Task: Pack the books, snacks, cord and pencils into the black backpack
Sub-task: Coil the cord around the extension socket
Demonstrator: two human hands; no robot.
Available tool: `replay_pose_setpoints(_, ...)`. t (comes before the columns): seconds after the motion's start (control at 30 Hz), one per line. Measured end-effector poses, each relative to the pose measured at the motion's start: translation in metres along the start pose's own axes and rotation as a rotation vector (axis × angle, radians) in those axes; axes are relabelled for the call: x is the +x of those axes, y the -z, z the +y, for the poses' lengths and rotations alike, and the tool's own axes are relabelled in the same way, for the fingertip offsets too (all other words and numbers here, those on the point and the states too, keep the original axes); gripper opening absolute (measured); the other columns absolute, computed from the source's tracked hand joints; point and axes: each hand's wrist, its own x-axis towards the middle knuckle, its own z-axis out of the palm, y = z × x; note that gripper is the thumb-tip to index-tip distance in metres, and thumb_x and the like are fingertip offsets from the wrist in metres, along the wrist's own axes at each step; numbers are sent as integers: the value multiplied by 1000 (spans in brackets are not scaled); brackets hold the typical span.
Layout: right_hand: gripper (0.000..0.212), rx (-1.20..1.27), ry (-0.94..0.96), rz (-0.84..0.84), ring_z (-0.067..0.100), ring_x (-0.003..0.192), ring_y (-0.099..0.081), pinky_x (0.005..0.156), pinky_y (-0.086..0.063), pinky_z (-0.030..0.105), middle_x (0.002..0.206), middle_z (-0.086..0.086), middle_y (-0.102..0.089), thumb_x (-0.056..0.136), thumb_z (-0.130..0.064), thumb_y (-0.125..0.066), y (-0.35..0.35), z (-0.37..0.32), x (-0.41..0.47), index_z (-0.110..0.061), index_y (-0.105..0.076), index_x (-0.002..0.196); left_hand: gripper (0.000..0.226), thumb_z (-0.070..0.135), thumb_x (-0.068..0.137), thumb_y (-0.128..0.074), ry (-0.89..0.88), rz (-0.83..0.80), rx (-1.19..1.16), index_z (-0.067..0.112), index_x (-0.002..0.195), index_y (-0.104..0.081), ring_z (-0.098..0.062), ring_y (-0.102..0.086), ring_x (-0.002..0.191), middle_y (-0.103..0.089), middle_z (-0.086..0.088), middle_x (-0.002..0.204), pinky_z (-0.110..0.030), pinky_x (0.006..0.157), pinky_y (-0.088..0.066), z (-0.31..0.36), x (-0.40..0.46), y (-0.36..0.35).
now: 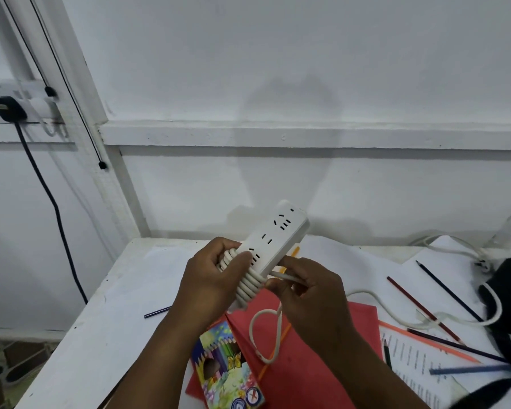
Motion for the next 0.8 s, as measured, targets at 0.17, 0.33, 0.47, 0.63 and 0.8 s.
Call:
replay_pose_setpoints(0.17, 9, 44, -112, -229, 7, 76, -61, 67, -42, 10, 70, -9, -65, 84, -33, -77, 13, 12, -2, -30, -69, 84, 27, 49, 76, -58, 5, 22, -57, 28, 90, -71, -10, -69, 74, -73, 7, 83, -28, 66, -54, 6, -3, 4)
replay_pose_setpoints(0.33, 20, -52, -77, -310, 7, 72, -62, 75, -37, 14, 70, -15, -67, 91, -36, -67, 21, 30, -3, -24, -66, 75, 24, 45, 77, -61, -4, 78, -72, 27, 88, -71, -7, -69, 70, -73, 9, 81, -15, 58, -49, 13, -5, 11)
replay_pose_setpoints(0.47, 18, 35, -103, -341, 8, 77, -63, 86, -44, 28, 73, -15, -68, 93, -31, -65, 25, 33, 0, -23, -66, 78, 3, 31, 90, -70, -3, 121, -14, 28, 90, -71, -6, -69, 72, -72, 13, 80, -15, 60, -48, 11, -5, 15)
replay_pose_setpoints(0.63, 11, 338, -149, -328, 21, 65, -64, 65, -57, 43, 70, 3, -66, 94, -21, -65, 28, 25, 2, -14, -74, 96, 7, 28, 89, -71, 5, 235, -20, 30, 96, -70, -1, -67, 76, -71, 16, 82, -21, 63, -48, 9, -4, 17)
replay_pose_setpoints(0.8, 13, 275, -203, -396, 12, 55, -57, 58, -49, 28, 60, -1, -59, 98, -19, -60, 27, 30, 6, -21, -74, 98, 8, 29, 89, -70, 26, 320, -56, 32, 96, -71, -8, -69, 78, -71, 19, 84, -40, 71, -60, 8, -3, 24)
